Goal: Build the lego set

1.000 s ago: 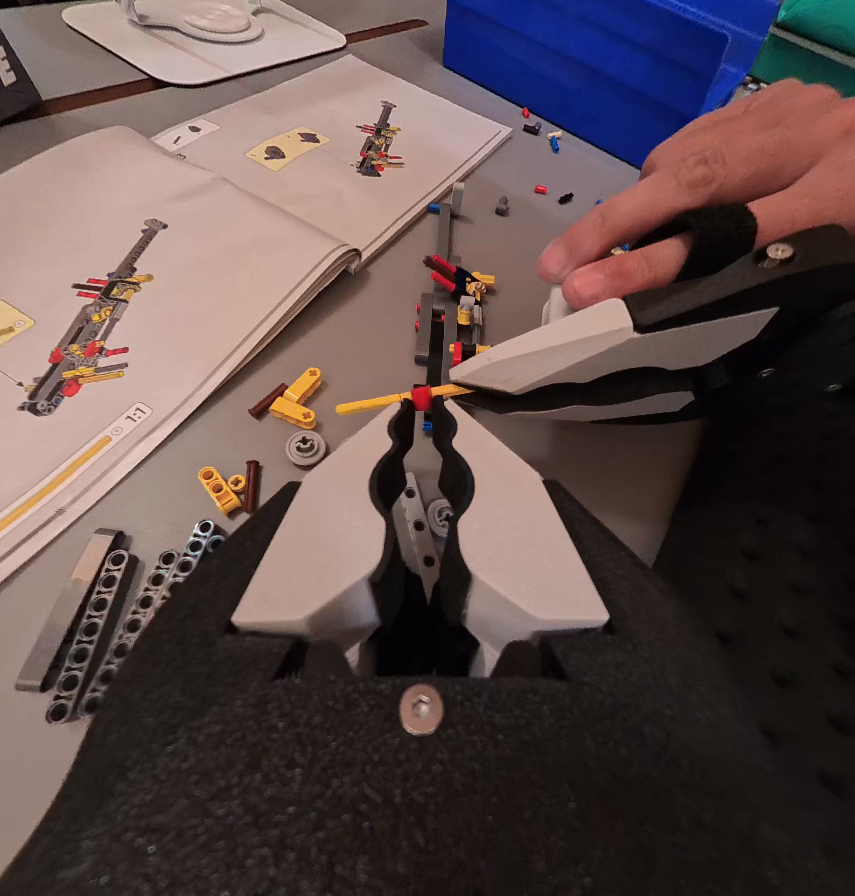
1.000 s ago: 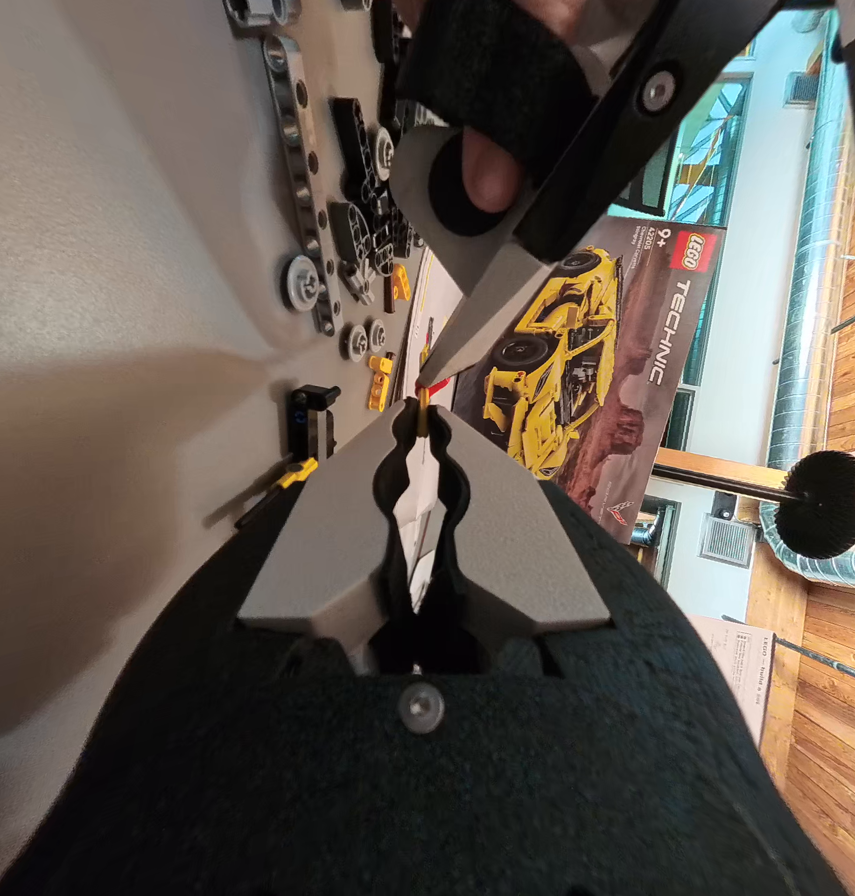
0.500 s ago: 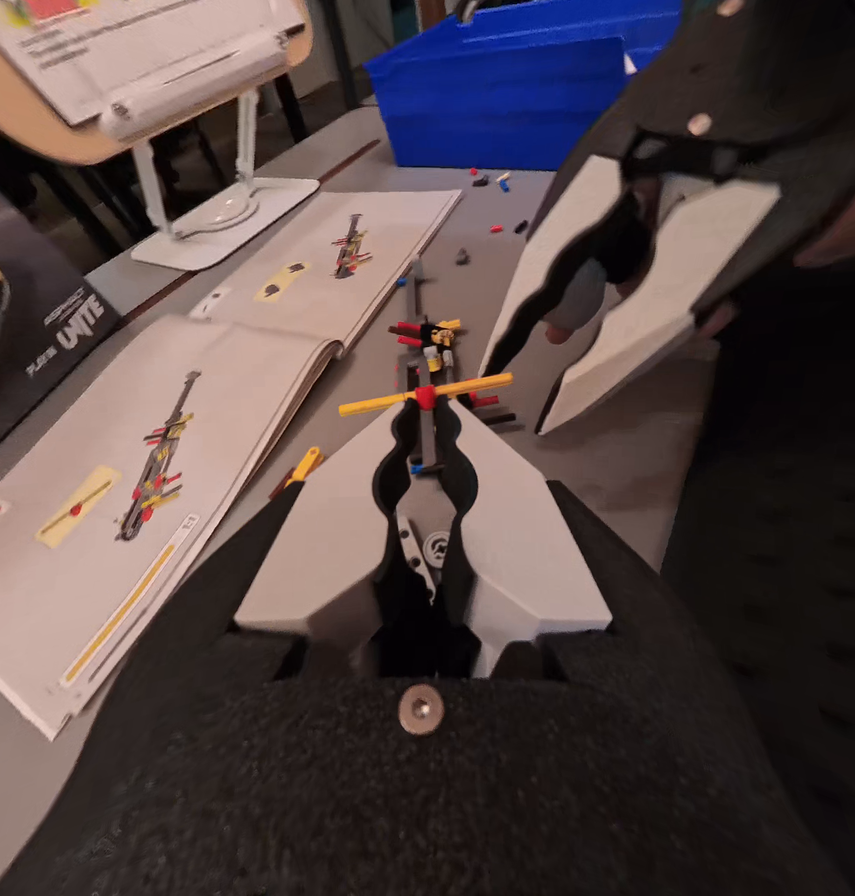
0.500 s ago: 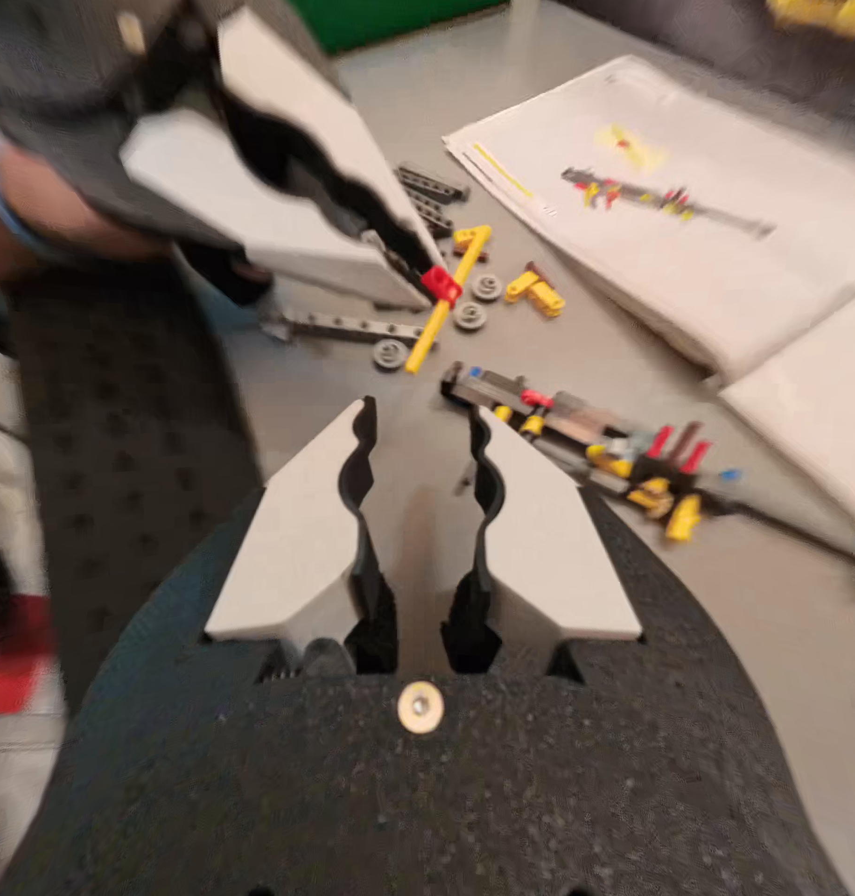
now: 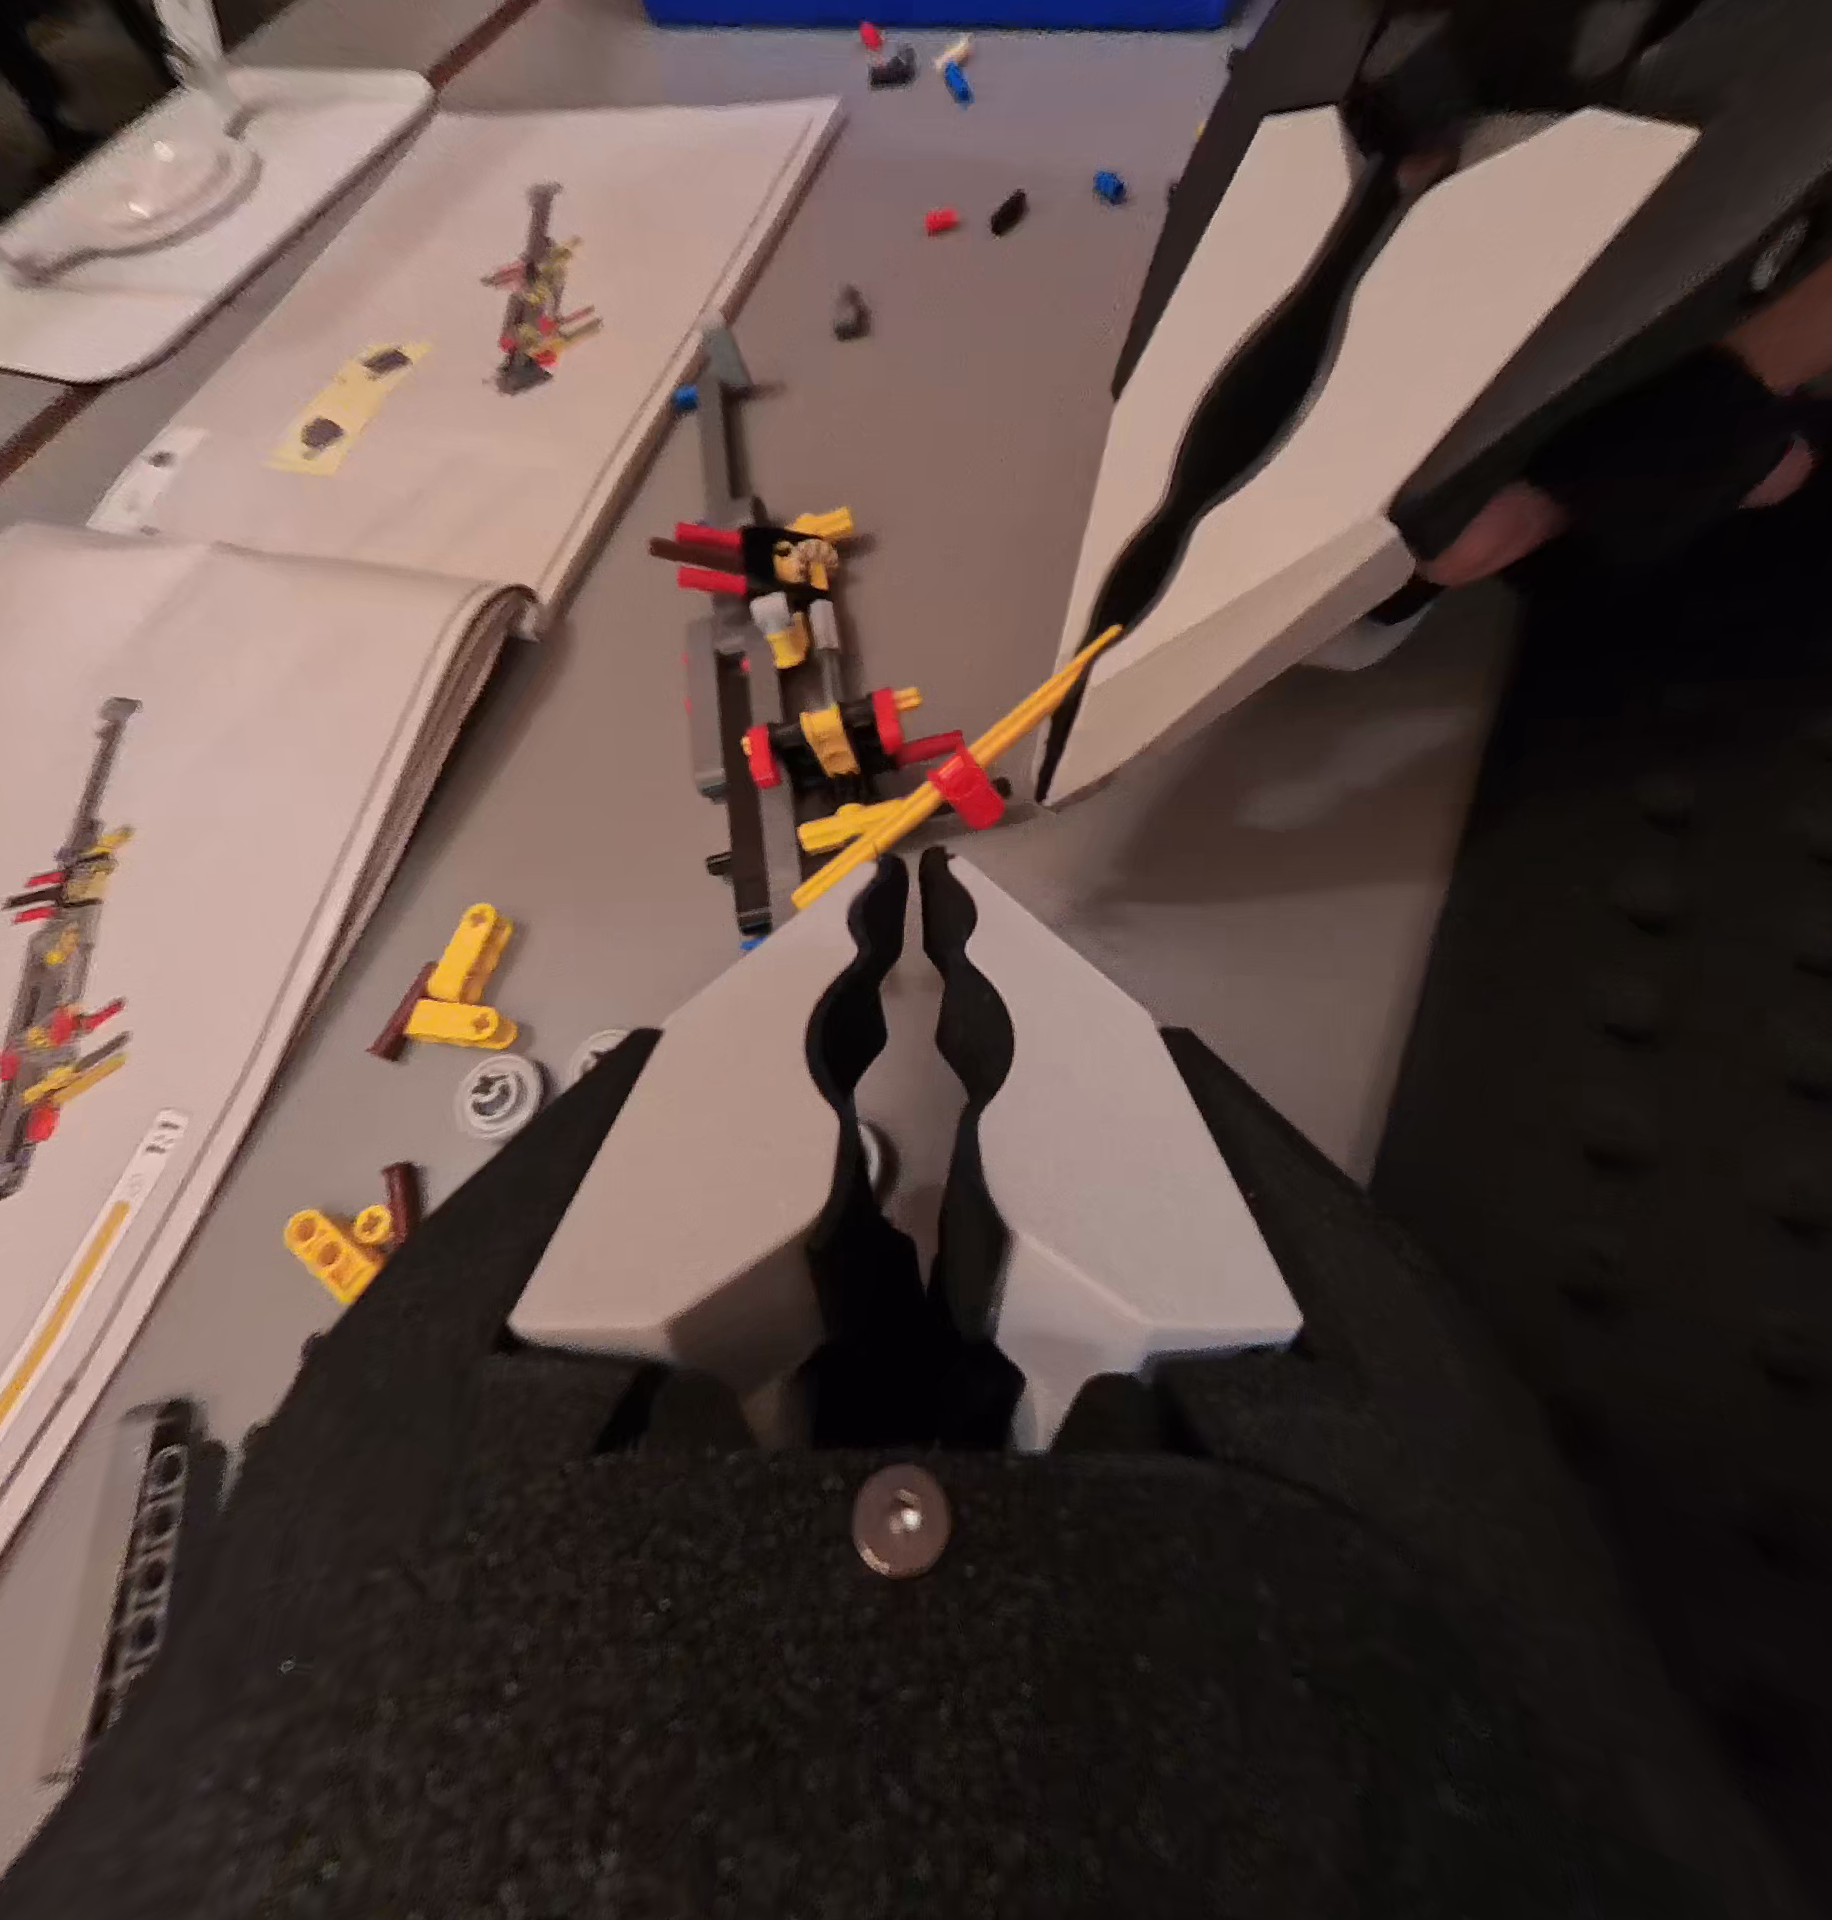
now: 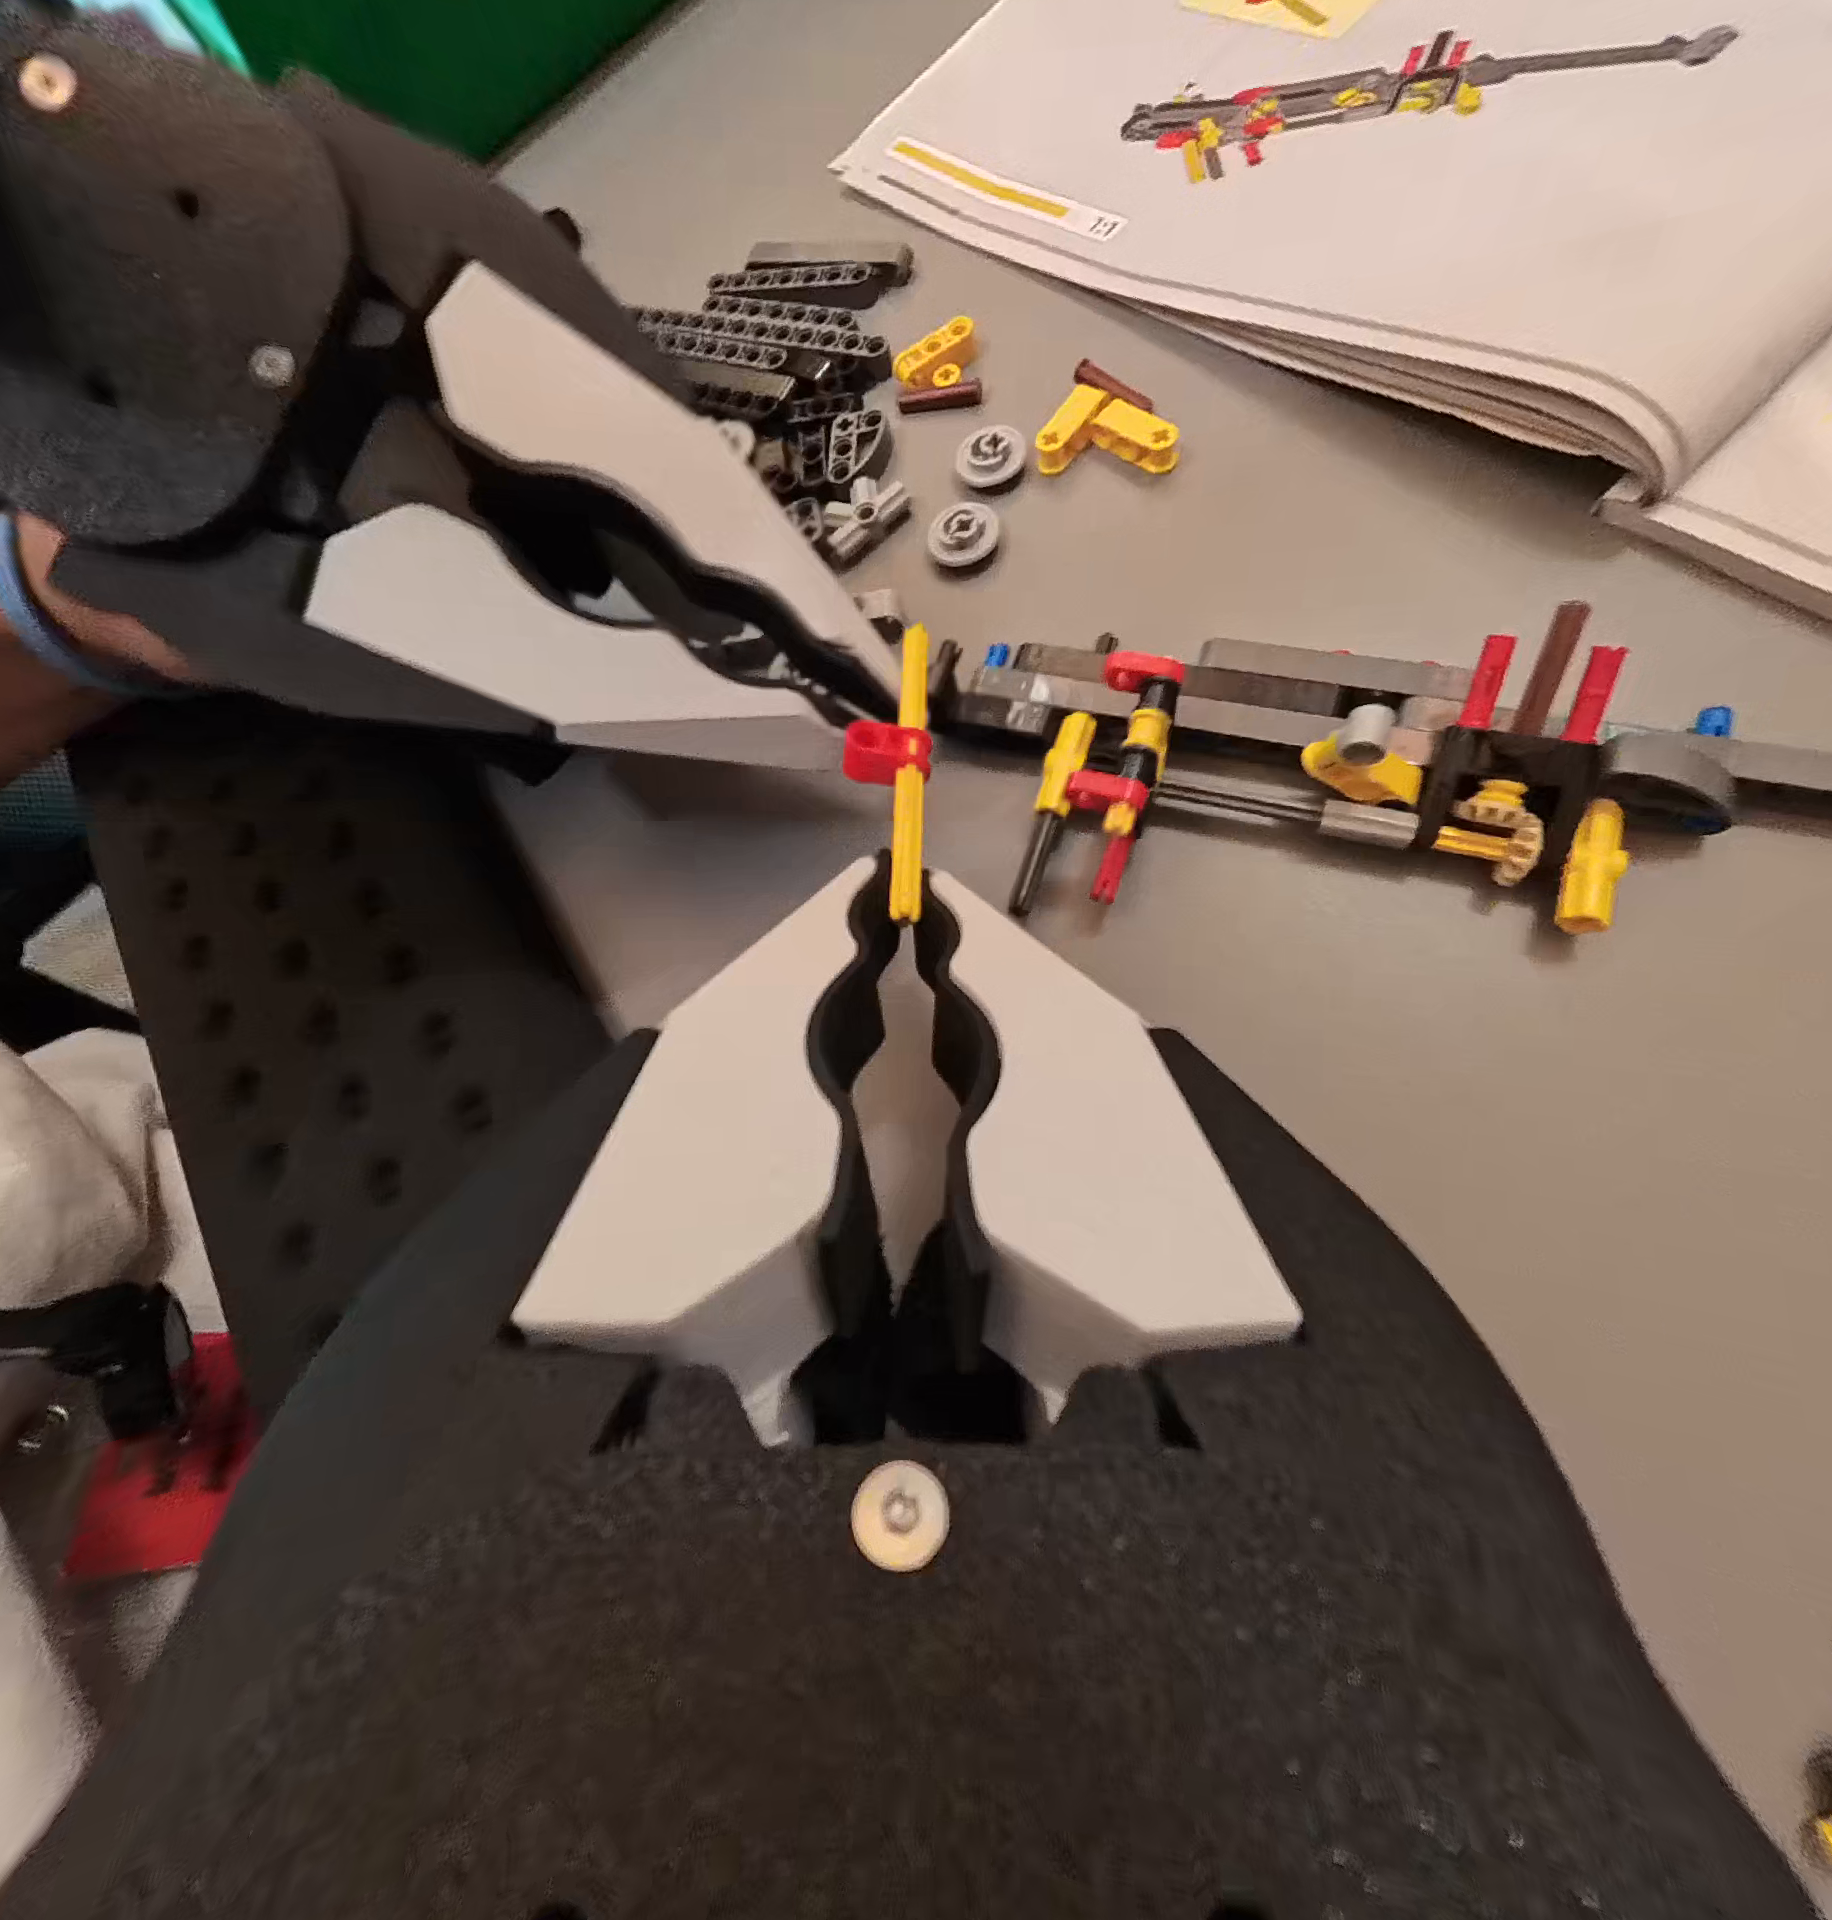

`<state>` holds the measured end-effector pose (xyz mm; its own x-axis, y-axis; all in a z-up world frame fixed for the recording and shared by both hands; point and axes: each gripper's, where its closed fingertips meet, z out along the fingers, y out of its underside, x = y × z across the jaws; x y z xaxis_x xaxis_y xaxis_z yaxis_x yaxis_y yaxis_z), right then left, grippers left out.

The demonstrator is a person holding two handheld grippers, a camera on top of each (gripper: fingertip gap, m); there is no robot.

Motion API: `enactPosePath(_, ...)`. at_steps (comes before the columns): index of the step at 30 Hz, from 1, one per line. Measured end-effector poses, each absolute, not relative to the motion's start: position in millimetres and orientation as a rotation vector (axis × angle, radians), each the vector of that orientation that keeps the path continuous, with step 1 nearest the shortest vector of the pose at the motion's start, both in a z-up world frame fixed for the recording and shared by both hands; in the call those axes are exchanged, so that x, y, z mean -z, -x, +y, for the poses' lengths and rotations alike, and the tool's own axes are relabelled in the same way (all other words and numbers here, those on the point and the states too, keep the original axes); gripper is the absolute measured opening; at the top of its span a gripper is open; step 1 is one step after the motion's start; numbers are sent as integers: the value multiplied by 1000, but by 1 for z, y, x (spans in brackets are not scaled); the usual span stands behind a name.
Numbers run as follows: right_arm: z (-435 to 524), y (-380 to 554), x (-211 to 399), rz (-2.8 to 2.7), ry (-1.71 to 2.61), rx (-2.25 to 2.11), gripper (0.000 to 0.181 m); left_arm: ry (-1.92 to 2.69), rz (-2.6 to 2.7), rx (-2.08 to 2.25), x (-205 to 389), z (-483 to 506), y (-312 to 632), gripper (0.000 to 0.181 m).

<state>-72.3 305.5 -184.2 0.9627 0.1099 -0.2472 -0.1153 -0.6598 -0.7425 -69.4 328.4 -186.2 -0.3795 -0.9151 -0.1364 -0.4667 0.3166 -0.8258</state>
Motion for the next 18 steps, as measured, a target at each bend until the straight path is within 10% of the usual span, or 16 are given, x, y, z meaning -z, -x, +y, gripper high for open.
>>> enactPosePath(18, 290, 51, 212, -180, 2436, 277, 1, 1287, 2134, 874, 197, 350, 54, 36)
